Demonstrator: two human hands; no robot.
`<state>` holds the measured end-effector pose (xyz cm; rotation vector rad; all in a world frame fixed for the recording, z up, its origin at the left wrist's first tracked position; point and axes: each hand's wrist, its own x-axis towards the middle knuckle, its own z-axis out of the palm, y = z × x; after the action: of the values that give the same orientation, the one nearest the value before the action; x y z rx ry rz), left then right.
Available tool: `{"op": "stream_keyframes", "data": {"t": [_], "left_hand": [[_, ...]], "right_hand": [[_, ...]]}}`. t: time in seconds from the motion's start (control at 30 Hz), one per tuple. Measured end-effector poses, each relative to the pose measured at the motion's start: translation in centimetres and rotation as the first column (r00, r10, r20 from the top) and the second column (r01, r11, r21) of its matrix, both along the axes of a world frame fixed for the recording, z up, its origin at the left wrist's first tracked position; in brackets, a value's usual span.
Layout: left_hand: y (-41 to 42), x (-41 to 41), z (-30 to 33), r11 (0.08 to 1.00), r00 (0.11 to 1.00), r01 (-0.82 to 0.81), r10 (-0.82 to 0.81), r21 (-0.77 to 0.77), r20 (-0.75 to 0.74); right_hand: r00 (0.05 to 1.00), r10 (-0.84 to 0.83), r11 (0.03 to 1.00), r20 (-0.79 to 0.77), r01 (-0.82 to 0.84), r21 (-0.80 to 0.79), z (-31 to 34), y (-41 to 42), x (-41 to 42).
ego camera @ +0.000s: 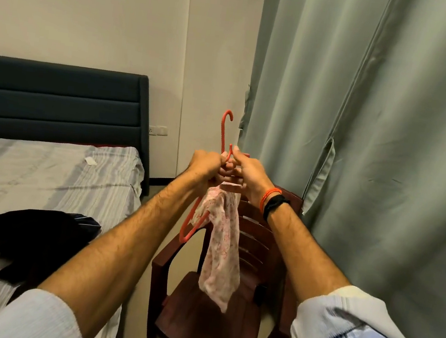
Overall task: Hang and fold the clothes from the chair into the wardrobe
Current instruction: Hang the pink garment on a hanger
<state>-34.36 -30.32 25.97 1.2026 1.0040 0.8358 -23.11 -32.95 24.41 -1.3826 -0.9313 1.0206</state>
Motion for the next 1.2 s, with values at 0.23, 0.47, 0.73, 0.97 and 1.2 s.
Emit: {"op": "stream_keyframes", "data": {"t": [0.23,0.47,0.73,0.97,1.2], "left_hand": [[-0.4,0.1,0.5,0.987,0.983,0.157,-0.153,-0.034,0.099],[0.1,-0.7,-0.2,0.98,0.983,0.178,-0.174,0.089,-0.054],[0.6,-1.2,-2.1,0.991,0.991,0.109,-0.103,0.081,-0.086],[2.7,-1.6,-7.1,0.956,0.895,-0.159,0.245,0.246,-0.374],[3.3,-2.4,-8.8,0.961,0.894,-0.164,0.24,0.222,-0.378]], "right_hand": [[0.997,-0.017,1.0,0.077,0.016,0.004,0.8,-0.4,0.9],[0.976,-0.019,0.999,0.215,0.028,-0.04,1.9,0.0,2.1],[0.936,-0.038,0.992,0.35,0.076,-0.097,2.9,0.0,2.0],[0.927,0.014,0.996,0.376,0.021,-0.088,2.9,-0.9,2.4],[0.848,-0.086,0.995,0.523,0.052,0.08,2.8,-1.3,3.3]]}}
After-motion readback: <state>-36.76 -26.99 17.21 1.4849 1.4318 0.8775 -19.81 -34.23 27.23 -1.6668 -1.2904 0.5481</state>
